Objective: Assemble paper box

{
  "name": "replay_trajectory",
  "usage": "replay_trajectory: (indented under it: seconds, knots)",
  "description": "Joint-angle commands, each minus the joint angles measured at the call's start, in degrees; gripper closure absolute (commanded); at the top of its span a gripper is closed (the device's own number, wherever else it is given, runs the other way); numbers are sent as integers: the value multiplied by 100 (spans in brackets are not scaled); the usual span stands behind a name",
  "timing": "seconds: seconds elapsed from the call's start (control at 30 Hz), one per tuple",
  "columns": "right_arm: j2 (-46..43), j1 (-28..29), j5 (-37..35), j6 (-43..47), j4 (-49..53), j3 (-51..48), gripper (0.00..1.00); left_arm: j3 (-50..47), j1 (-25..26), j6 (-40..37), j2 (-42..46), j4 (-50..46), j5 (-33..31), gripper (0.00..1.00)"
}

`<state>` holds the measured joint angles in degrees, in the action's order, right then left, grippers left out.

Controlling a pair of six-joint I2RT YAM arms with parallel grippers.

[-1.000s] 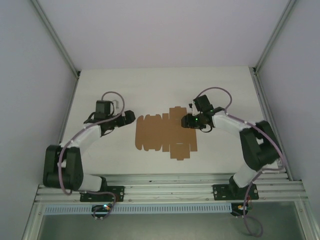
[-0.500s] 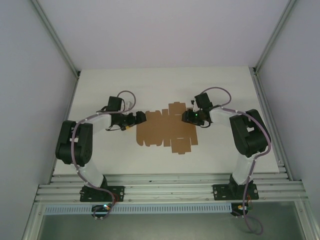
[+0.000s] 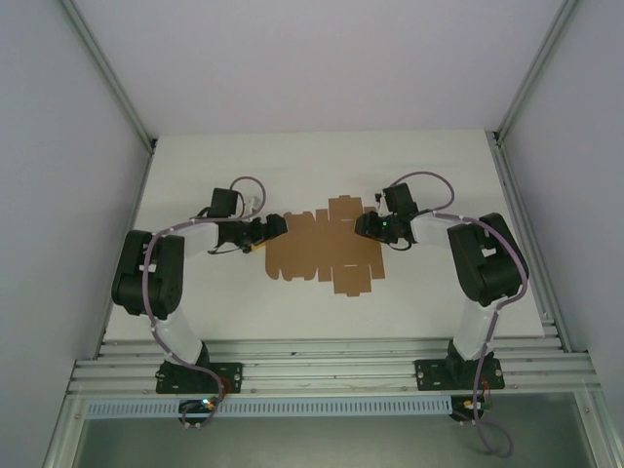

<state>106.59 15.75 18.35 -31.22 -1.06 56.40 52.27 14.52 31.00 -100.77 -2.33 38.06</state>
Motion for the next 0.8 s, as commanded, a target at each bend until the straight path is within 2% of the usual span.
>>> replay_trajectory:
  seconds: [0.0, 0.13, 0.2, 0.27, 0.37, 0.5, 0.57, 0.63, 0.77]
  knots:
    - [398, 70, 185, -202, 409, -442, 56, -187, 235, 547, 132, 1339, 1448, 8]
    - [407, 25, 394, -304, 76, -610, 57, -426, 230, 1120, 522, 2310, 1699, 11]
    - [392, -15, 486, -329, -43, -681, 57, -422, 267, 1210, 635, 2400, 1724, 15]
    - [348, -50, 606, -343, -264, -789, 57, -359, 320, 1073, 687, 2246, 1639, 24]
    - [310, -99, 709, -342, -386, -858, 57, -173, 364, 793, 617, 1679, 1353, 28]
    - [294, -137, 792, -296, -468, -913, 57, 173, 537, 138, 575, 568, 664, 40]
    - [217, -167, 794, -276, -551, -985, 56, 389, 632, -223, 600, -25, 214, 51]
    - [90, -258, 767, -247, -503, -991, 54, 494, 679, -350, 611, -293, 44, 62]
    - [-334, -487, 876, -144, -430, -1017, 51, 519, 685, -341, 662, -328, -197, 79]
